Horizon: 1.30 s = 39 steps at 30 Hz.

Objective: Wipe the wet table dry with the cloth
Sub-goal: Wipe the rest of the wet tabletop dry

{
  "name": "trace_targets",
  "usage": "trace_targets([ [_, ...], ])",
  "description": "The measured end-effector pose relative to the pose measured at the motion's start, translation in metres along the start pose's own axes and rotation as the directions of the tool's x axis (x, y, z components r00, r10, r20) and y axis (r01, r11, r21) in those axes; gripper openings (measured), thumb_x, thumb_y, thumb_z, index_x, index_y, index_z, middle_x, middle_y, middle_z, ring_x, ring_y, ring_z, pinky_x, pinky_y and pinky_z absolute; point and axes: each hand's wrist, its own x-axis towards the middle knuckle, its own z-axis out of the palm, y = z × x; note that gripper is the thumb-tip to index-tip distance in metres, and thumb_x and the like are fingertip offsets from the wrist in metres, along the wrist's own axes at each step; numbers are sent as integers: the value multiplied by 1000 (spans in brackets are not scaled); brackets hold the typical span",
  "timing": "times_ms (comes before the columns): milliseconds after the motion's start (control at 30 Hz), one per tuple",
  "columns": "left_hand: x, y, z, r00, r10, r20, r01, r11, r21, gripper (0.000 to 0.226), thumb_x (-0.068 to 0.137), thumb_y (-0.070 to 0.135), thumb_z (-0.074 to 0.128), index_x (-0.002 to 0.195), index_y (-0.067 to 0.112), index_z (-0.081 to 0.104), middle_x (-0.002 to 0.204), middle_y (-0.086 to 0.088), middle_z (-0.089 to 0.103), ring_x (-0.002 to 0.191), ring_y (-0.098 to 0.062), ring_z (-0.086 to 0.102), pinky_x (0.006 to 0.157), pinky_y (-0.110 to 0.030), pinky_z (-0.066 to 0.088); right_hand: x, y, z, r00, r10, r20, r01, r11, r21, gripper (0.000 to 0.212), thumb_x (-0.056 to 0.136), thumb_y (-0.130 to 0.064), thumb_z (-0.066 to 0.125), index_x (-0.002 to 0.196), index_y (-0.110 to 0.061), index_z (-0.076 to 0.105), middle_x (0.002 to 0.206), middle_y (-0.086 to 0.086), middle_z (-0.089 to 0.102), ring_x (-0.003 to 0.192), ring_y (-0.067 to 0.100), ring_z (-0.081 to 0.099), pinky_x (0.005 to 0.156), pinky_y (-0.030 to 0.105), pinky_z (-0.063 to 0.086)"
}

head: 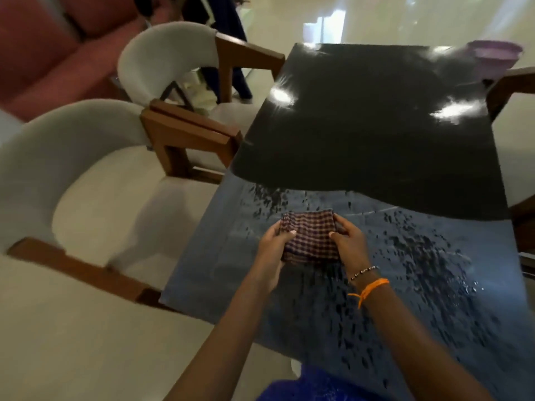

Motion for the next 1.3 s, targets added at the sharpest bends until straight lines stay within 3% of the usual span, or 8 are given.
trace_targets([
  [133,51,41,31,991,35,132,-48,994,99,31,88,11,55,116,25,56,92,18,73,84,-1,69,69,-22,54,55,-36,-6,990,-38,-138,41,999,24,46,91,5,44,136,-6,46,136,11,52,120,18,50,94,24,41],
  [200,74,58,45,987,20,159,-50,981,187,59,87,18,59,140,20,35,130,12,57,110,-6,58,91,-29,49,80,-50,-10,966,-78,-247,73,997,-29,47,92,1,46,138,-8,44,137,12,49,122,20,48,97,26,40],
  [300,97,70,55,993,24,119,-73,900,430,75,86,28,60,147,28,16,153,5,24,137,-16,30,105,-34,33,108,-55,-10,897,-283,-340,23,798,-602,61,91,-18,53,146,-12,28,146,14,32,134,30,32,110,41,29],
  [467,120,70,27,975,221,31,-188,736,650,57,88,22,58,140,24,34,145,4,34,129,-12,36,96,-22,33,146,-38,18,962,-271,-42,86,446,-891,67,95,-50,34,151,-24,7,160,9,-2,147,30,-8,116,51,-7],
  [700,145,100,-61,912,368,-183,-175,751,637,52,86,-3,46,130,23,44,136,2,42,128,-12,37,103,-24,31,157,-23,94,950,-309,37,133,293,-947,68,93,-56,33,150,-28,12,159,15,-2,145,38,-8,116,53,-4],
  [900,177,125,-124,908,285,-308,-88,846,526,62,84,-10,36,136,24,38,141,2,42,130,-12,38,106,-31,32,159,-33,199,747,-390,539,606,66,-792,68,86,-64,34,147,-39,21,158,14,12,146,37,5,117,55,9],
  [1033,201,129,-138,925,275,-260,-123,868,480,55,88,-6,35,136,20,40,137,-1,48,119,-9,46,96,-25,40,204,-48,221,652,-390,651,692,-45,-720,65,85,-66,35,145,-44,24,159,8,15,147,32,9,116,50,8],
  [1300,234,139,-131,944,304,-127,-203,841,502,43,92,2,45,129,25,50,120,13,56,112,1,52,89,-9,40,351,-119,233,856,-341,388,435,69,-898,64,89,-65,29,146,-44,10,160,7,-3,147,30,-7,117,49,-4],
])
